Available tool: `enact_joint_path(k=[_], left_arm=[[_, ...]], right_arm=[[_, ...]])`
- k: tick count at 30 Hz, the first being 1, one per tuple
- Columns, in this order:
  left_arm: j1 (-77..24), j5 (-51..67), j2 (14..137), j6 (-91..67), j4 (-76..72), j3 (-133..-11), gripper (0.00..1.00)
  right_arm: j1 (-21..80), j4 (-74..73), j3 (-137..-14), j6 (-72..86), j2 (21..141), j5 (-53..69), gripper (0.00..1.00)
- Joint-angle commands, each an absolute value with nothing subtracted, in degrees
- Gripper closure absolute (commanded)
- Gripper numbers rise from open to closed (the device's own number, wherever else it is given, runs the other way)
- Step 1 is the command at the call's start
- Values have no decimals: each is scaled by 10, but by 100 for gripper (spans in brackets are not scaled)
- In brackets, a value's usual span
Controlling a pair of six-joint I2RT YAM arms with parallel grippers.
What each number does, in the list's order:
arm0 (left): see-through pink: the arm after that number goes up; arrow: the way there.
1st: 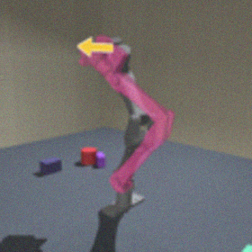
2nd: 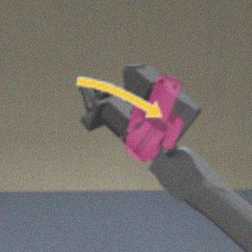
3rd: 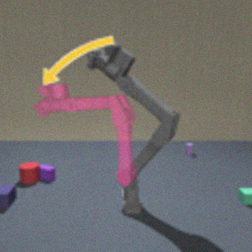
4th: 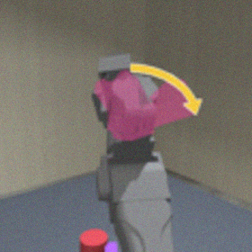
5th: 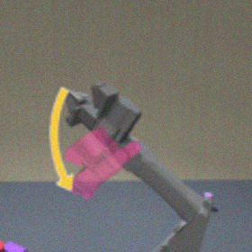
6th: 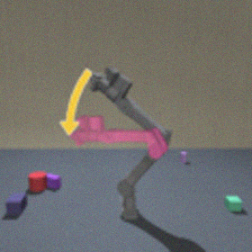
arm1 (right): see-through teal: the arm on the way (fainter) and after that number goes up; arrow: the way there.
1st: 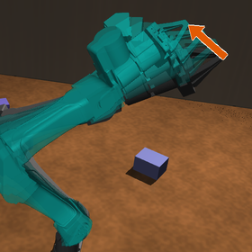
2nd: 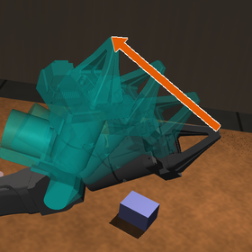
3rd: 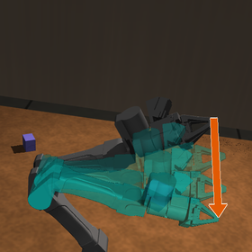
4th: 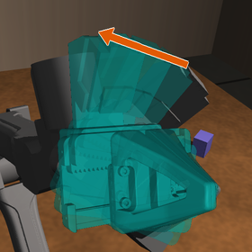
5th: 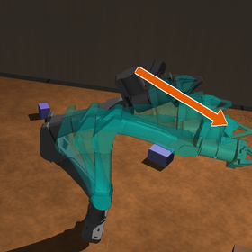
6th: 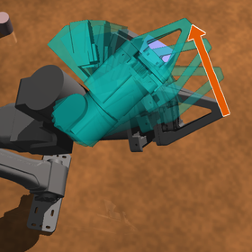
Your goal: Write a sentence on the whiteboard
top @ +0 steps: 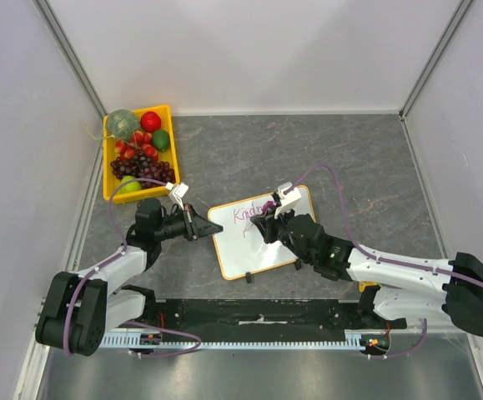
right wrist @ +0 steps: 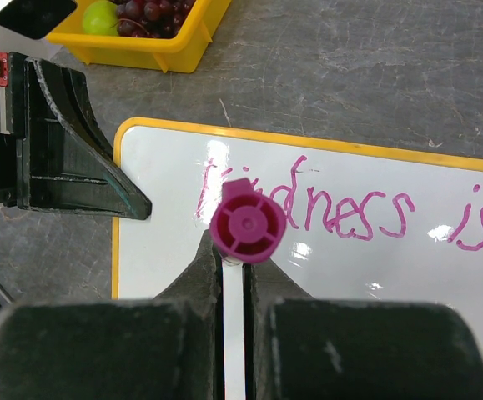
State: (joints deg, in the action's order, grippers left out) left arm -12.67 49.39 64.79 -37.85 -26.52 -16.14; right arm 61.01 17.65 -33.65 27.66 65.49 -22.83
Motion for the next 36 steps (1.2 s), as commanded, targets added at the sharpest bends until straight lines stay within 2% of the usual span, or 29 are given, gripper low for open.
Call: enact_joint_path(k=[1,13,36], left_arm=[[-130,435,659,-328,-201,-157,98],[-130,434,660,-330,-201,-157,98],[-130,435,655,-329,-201,-156,98]], right_arm=[[610,151,-327,283,647,-243,100],[609,152,-302,297,641,-223,100],[610,166,-341,297,643,-279,100]])
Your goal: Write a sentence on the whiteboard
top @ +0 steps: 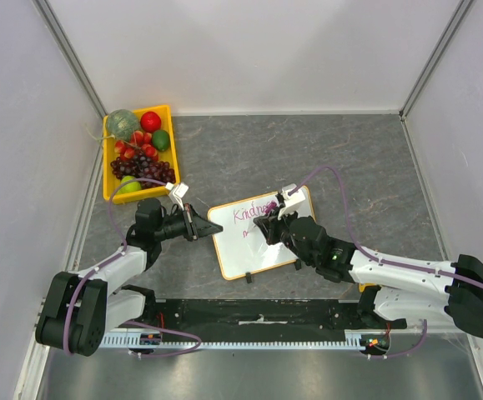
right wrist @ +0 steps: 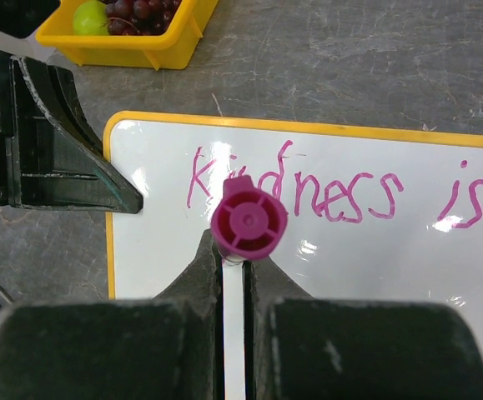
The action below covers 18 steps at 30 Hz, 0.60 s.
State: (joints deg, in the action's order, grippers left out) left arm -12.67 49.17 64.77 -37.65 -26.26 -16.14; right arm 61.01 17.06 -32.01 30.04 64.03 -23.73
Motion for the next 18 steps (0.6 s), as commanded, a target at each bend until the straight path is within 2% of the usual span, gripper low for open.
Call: enact_joint_path(k=[1,18], left_arm=[[-131,436,656,-329,-201,-155,98],[-130,434,657,-329,-201,-156,98]], right_arm=[[610,166,-342,299,644,-280,100],[610,140,-325,308,633,-277,100]])
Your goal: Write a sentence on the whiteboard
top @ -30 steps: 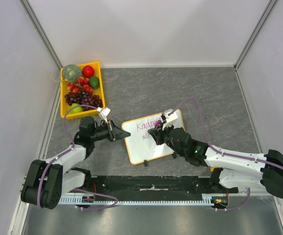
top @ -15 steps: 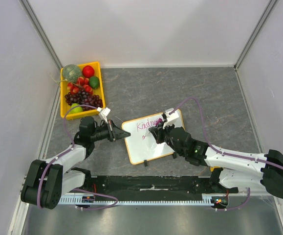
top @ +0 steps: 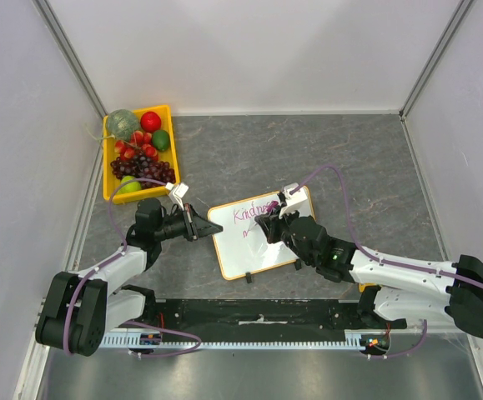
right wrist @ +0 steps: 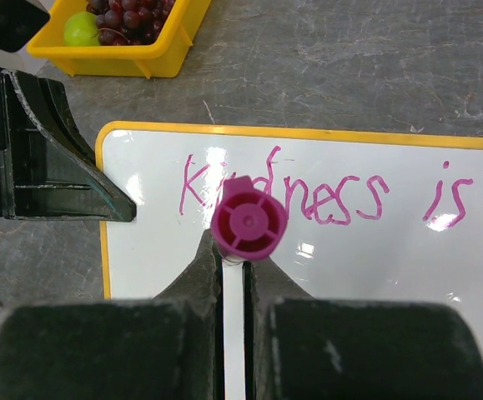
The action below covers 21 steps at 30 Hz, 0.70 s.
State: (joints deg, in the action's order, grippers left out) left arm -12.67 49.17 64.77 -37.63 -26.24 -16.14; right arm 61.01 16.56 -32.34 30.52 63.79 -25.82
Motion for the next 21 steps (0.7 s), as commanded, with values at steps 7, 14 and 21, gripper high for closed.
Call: enact_joint_path(k=[7,14,21], left_arm=[[-129,434,659,-329,-201,-157,98],[-130,435,657,-329,-201,-156,98],[-131,435,657,-329,-201,-156,98]], right_arm=[[611,137,-312,314,631,-264,100],[610,131,-299,325,627,-257,100],[610,128,-301,321,611,-257,100]])
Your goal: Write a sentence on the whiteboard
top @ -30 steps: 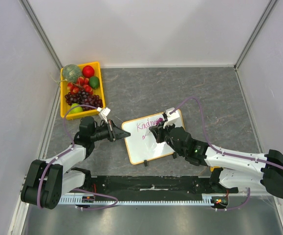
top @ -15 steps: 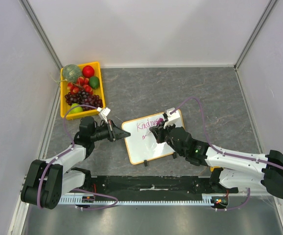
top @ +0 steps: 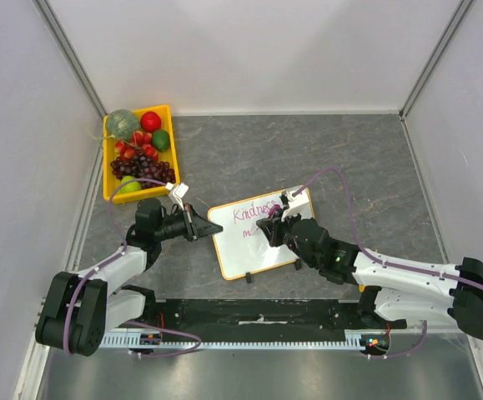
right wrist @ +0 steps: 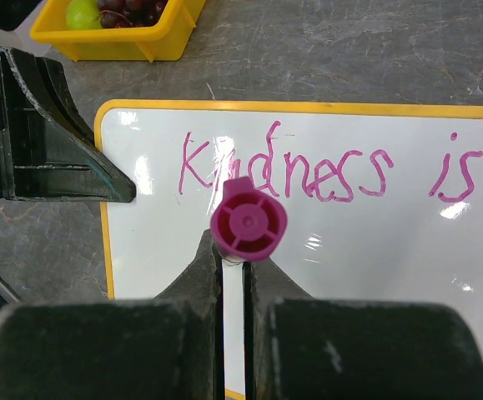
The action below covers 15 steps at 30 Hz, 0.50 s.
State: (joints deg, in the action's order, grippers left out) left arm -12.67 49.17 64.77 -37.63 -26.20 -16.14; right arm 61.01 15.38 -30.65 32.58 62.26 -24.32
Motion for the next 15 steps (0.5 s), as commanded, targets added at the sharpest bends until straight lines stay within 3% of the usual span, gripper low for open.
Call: enact_joint_path(k=[1,15], left_arm=[[-130,436,657,-330,-201,-156,98],[-130,434,654,-329,-201,-156,98]], right_arm=[[610,127,-306,319,606,-256,100],[599,119,-362,302,576,-232,100]])
